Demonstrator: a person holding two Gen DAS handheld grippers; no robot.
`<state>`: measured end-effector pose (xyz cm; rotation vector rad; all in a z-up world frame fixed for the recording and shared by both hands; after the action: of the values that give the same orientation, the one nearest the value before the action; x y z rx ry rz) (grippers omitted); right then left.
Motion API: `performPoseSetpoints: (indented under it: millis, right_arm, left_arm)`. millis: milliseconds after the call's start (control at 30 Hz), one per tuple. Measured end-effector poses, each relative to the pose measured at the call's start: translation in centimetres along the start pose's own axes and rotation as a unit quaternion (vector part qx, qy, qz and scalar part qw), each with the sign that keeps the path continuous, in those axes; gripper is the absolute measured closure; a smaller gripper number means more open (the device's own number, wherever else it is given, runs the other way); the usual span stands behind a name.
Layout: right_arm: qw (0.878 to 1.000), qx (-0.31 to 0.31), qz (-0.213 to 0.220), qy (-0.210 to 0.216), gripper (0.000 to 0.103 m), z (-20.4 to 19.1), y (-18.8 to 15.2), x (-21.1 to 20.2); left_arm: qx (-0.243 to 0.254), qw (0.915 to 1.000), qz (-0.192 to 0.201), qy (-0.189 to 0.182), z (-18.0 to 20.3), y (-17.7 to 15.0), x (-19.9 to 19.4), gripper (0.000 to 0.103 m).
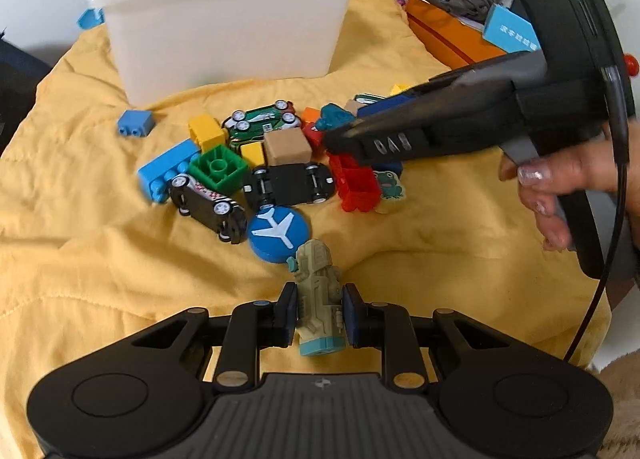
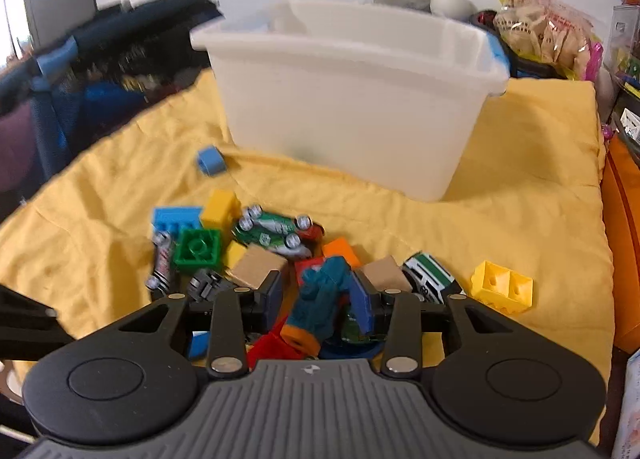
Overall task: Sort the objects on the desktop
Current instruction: 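Grasp the beige figure with the left gripper while the right gripper grasps the teal figure, then carry both figures over the clear bin and open both grippers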
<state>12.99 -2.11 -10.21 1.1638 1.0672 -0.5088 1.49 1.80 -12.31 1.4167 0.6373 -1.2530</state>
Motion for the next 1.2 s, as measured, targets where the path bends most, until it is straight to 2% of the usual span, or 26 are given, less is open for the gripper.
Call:
performPoseSetpoints:
  millis: [67, 100, 133, 333, 500, 667, 933, 1033, 1200]
  right_arm:
    - [1.0, -0.009, -0.01, -0.015, 0.065, -0.1, -0.3, 0.5]
    - [0.999, -0.024, -0.011, -0.027, 0.073, -0.3, -0.5, 0.4]
    - [0.998, -0.041, -0.011, -0.038, 0.076, -0.5, -0.6, 0.3]
    - [0.999, -0.047, -0.008, -0.006, 0.076, -0.9, -2.8, -1.8]
    - [0.998, -0.036, -0.033, 0.042, 0.076, -1.1, -6.0, -4.6]
    - [0.996, -0.014, -0.072, 0.045, 0.076, -0.9, -8.3, -3.1]
    - [0.996, -0.007, -0.081, 0.042, 0.073, -0.9, -8.9, -1.7]
    - [0.996, -0.017, -0.081, 0.035, 0.074, -1.0, -9.0, -1.7]
    - [0.997, -0.023, -0.072, 0.033, 0.075, -1.0, -8.3, -2.6]
  left_arm:
    - [-0.004, 1.0, 0.001, 0.002, -0.2, 0.1, 0.0, 0.076]
    - [-0.005, 1.0, 0.001, 0.004, -0.4, 0.2, 0.1, 0.076]
    - [-0.005, 1.0, 0.001, 0.005, -0.4, 0.2, 0.1, 0.076]
    - [0.005, 0.9999, -0.005, 0.008, -0.4, 0.2, 0.5, 0.076]
    - [0.009, 0.9998, -0.016, 0.011, -0.3, 0.0, 0.9, 0.075]
    - [0.014, 0.9996, -0.019, 0.015, -0.2, -0.1, 0.9, 0.075]
    - [0.011, 0.9998, -0.018, -0.003, -0.3, 0.0, 0.6, 0.075]
    - [0.01, 0.9999, -0.005, -0.009, -0.4, 0.6, -0.5, 0.075]
    - [0.006, 0.9989, 0.044, -0.018, -1.2, 3.2, -4.3, 0.075]
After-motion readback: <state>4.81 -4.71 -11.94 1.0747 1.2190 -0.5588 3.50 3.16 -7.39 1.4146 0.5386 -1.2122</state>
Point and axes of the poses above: each gripper's, at about its wrist camera, not at the fingertips, and x roughly the way its jaws point, z to its right, y to its top, the point moved 8 cm from there along x, roughly the way its jaws point, and after that the axes turned 13 degrees about -z, right-handed, at the moved point
